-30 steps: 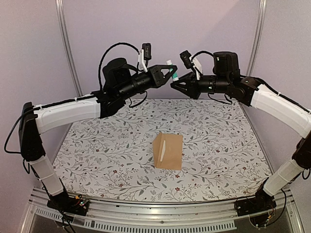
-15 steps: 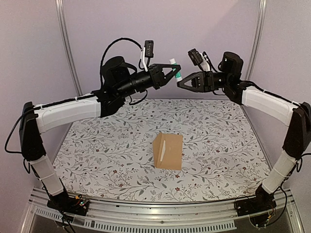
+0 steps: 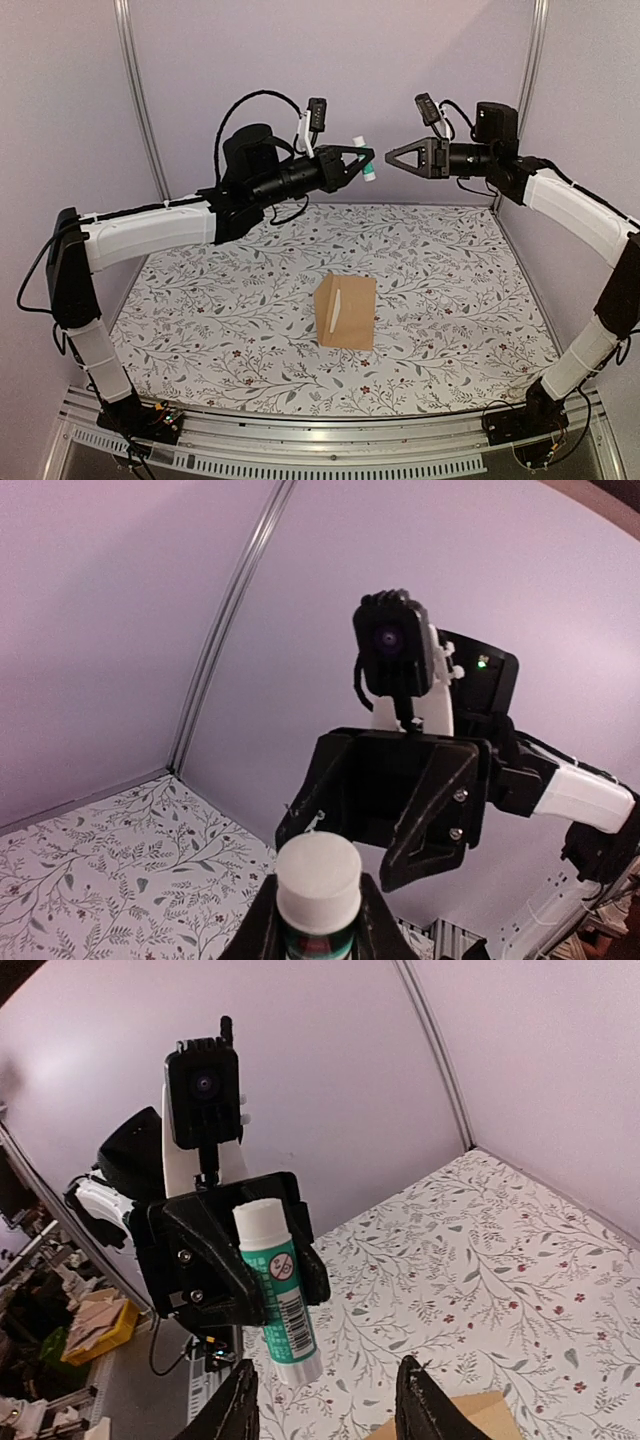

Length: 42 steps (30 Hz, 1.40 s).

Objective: Place the letter into the envelope and seal it

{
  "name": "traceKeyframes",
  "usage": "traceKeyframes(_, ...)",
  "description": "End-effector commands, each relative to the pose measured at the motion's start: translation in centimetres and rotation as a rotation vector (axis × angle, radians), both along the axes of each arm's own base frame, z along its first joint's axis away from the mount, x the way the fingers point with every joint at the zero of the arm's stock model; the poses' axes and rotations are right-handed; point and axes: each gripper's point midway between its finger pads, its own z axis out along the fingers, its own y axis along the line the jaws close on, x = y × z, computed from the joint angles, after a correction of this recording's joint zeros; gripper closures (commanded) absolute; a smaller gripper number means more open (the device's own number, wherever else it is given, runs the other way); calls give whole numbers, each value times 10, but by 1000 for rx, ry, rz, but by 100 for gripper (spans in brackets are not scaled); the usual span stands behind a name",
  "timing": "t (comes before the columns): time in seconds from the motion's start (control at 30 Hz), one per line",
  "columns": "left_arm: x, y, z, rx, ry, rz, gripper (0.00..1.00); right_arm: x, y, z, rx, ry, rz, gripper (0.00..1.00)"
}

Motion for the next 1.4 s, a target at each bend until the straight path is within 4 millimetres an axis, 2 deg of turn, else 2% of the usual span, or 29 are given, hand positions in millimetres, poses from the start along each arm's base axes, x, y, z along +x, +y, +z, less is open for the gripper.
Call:
traceKeyframes(0.0,17,15,10,-46,62,147,100,24,-21,-14,-308,-380,-402,54)
traceKeyframes(0.07,18,17,12,-64,70,167,100,22,-17,-3,-308,-436,-413,54)
traceKeyframes(0.3,9,14,22,-108,42,177,100,4,22,-6,-325,-490,-344,48)
traceKeyframes(0.5,3,16,28,-121,19,175,100,11,29,-17,-362,-455,-366,50)
traceKeyframes(0.7,0,13,25,-117,26,158,100,12,34,-10,-332,-441,-361,69)
traceKeyframes(0.87,-1,11,22,-112,27,150,100,6,37,-8,-312,-431,-328,96)
traceKeyframes(0.97,-3,7,18,-101,28,128,100,-12,42,3,-247,-424,-223,100)
traceKeyframes(1.03,-5,3,13,-83,15,92,100,-36,39,17,-132,-400,-42,100)
traceKeyframes(1.1,-8,-1,8,-62,-12,46,100,-54,31,26,-29,-314,129,97)
traceKeyframes(1.17,-16,-6,5,-49,-60,-43,100,-66,21,25,45,-188,296,95)
traceKeyframes(1.23,-21,-10,0,-37,-79,-130,100,-71,11,17,93,-132,408,95)
traceKeyframes(1.37,-17,-11,-1,-43,-45,-242,100,-61,-2,7,73,58,408,93)
